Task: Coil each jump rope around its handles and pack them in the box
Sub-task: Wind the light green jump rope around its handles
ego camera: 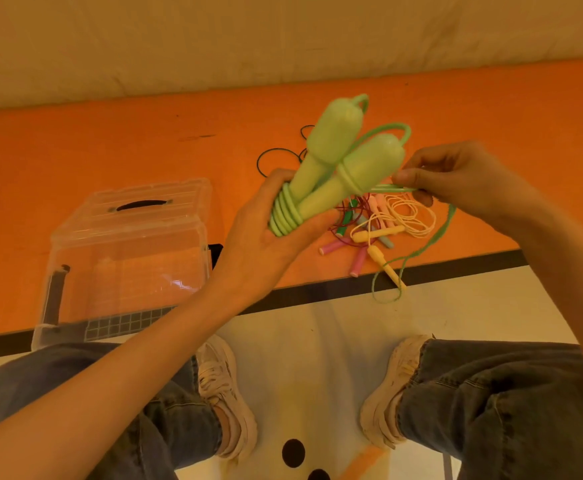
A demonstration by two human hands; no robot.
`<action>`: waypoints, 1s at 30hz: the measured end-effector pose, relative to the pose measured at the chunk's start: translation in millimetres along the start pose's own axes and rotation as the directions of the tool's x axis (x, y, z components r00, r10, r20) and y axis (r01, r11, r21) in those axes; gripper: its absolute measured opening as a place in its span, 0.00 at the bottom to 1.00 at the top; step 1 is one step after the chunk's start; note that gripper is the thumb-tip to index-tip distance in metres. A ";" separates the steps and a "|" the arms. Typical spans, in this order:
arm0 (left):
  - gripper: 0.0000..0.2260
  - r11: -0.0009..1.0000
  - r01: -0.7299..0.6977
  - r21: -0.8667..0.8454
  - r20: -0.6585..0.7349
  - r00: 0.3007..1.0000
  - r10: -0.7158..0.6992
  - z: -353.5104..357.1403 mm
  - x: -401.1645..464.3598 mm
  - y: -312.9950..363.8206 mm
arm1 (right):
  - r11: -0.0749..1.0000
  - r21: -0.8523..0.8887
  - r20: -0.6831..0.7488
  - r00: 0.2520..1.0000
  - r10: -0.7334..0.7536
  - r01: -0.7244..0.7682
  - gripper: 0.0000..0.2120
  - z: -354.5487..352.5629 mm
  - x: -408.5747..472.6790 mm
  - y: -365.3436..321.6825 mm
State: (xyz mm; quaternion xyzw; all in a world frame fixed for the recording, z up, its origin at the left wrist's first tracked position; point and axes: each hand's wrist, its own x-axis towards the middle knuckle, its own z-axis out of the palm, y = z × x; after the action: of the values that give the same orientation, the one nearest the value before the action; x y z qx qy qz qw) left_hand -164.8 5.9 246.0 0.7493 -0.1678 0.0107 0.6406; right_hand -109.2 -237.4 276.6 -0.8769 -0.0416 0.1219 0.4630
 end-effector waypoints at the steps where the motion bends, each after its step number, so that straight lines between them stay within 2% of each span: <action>1: 0.10 1.000 0.016 -0.026 -0.024 1.000 -0.016 0.3 0.7 -0.7 | 1.000 -0.006 0.020 1.000 0.003 -0.003 0.10 0.6 -1.0 -1.6; 4: 0.07 0.995 0.071 -0.071 -0.082 0.994 -0.076 -2.7 3.0 -4.6 | 1.000 -0.005 0.088 0.996 -0.006 0.006 0.11 0.3 -4.0 -5.6; 7: 0.08 0.995 0.078 -0.058 -0.144 0.986 -0.086 -6.4 6.5 -6.6 | 1.000 0.009 0.183 0.983 0.001 -0.003 0.09 0.2 -7.5 -9.8; 12: 0.09 0.993 0.111 -0.038 -0.164 0.980 -0.116 -4.6 8.6 -9.6 | 0.997 -0.069 0.323 0.946 0.001 0.022 0.08 5.2 -6.9 -5.7; 17: 0.11 0.991 0.135 -0.016 -0.172 0.976 -0.136 -1.8 7.4 -11.9 | 0.999 -0.043 0.504 0.863 0.041 -0.023 0.09 10.3 -8.1 -6.6; 21: 0.12 0.982 0.189 0.030 -0.192 0.965 -0.180 -1.3 7.4 -13.2 | 0.996 -0.088 0.619 0.781 0.076 -0.027 0.13 15.8 -12.1 -11.5; 27: 0.15 0.971 0.220 0.096 -0.218 0.956 -0.195 -3.4 7.1 -14.5 | 0.993 -0.111 0.682 0.724 0.103 -0.037 0.13 24.1 -15.8 -19.4; 30: 0.17 0.967 0.242 0.076 -0.243 0.945 -0.217 -9.7 12.1 -13.2 | 0.997 -0.056 0.603 0.793 0.083 -0.061 0.09 23.7 -16.8 -18.1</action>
State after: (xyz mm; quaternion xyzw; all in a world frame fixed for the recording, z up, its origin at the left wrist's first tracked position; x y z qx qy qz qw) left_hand -148.0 14.0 238.0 0.7897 -0.0024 0.0326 0.6126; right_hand -130.7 -211.3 281.6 -0.8006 -0.1559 0.4123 0.4058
